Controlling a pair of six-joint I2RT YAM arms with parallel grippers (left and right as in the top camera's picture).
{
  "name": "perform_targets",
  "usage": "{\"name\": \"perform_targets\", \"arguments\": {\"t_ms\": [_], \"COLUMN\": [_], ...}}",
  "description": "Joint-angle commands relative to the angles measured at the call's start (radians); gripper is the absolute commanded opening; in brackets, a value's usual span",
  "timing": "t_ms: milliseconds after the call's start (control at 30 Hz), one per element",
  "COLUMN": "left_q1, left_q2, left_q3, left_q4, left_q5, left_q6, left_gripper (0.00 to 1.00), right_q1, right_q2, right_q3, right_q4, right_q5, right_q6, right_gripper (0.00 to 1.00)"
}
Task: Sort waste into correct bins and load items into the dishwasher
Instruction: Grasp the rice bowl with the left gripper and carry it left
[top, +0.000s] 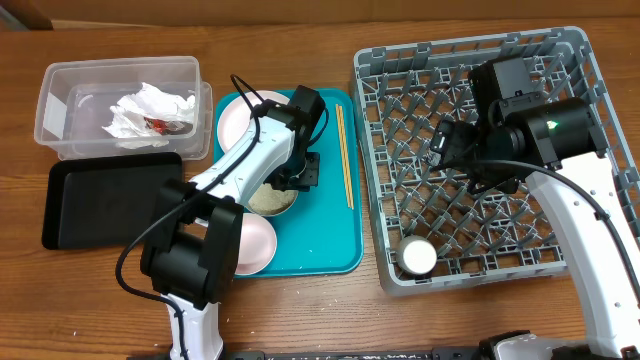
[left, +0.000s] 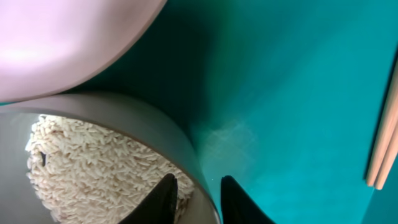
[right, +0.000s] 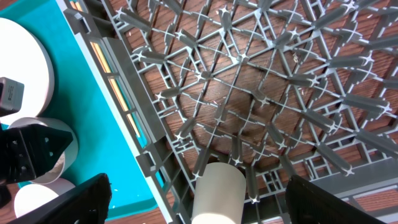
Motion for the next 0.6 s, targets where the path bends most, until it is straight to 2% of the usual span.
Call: {"name": "perform_targets", "arguments": {"t_ms": [0,67,300,567], "left_q1": [0.002,0.002,0.002,0.039], "left_q2": [0.011,0.011,0.011,0.011], "left_q3": [-0.008,-0.008,0.087,0.562], "left_q4": [0.016,0.017,-0.095,-0.465], "left_q5": [-0.003,-0.003,0.061,0.094], "left_q6": [-0.008,-0.008,0.016,0.043], "left_gripper": [0.11,0.04,0.04,0.04], "right_q1": [-0.006,-0.006,-0.006,-0.006], "right_q2": [-0.01,-0.01,-0.01,-0.01], "right_q3": [0.021,0.021,0.021,0.021], "right_q4": [0.003,0.0,0.0,0.008], "right_q5": [0.014,0.013,0.014,0.014], "right_q6": [-0.004,-0.004,-0.004,-0.008], "right_gripper": [0.91,0.91,0.91,0.91]}}
